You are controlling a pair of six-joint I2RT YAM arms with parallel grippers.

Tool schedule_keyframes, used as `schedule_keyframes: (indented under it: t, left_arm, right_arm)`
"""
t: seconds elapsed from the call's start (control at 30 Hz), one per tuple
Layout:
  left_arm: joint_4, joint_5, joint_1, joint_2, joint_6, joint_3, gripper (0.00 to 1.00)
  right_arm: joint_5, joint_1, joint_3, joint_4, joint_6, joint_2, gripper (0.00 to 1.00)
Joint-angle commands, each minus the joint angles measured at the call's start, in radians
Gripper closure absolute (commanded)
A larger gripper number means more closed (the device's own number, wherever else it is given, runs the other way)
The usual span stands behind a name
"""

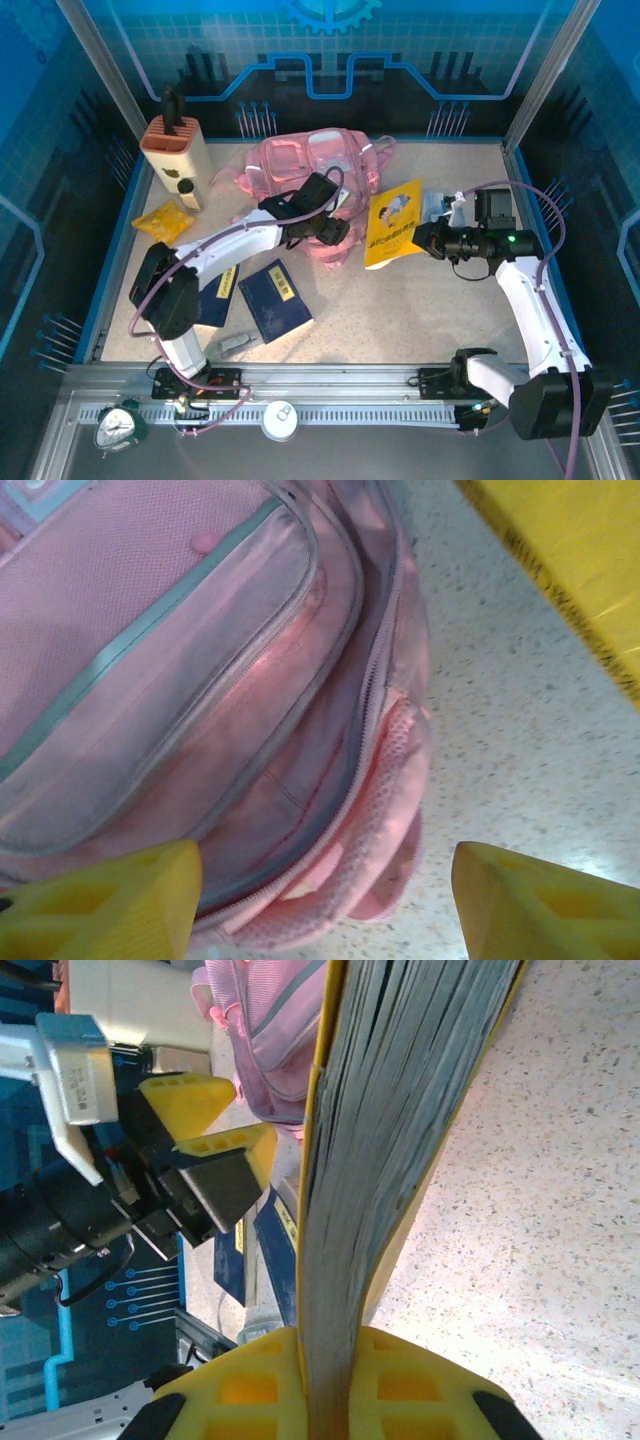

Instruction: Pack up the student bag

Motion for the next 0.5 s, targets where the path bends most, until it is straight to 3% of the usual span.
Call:
schedule_keyframes:
  t: [0.0, 0.23, 0.47]
  left_arm:
    - [-0.054, -0.031, 0.019, 0.044, 0.125, 0.066, 0.31]
    - [-0.043, -0.033, 0.034, 0.149, 0.197, 0.128, 0.28]
    - [0.011, -0.116, 0.063, 0.244, 0.217, 0.192, 0.26]
  right_arm:
    - [-0.012, -0.015, -0.003, 0.016, -0.038, -0.003, 0.95]
    - [0.001, -0.024, -0.027, 0.016, -0.048, -0.011, 0.95]
    - [-0.016, -0.033, -0.044, 0.030, -0.046, -0.003, 0.95]
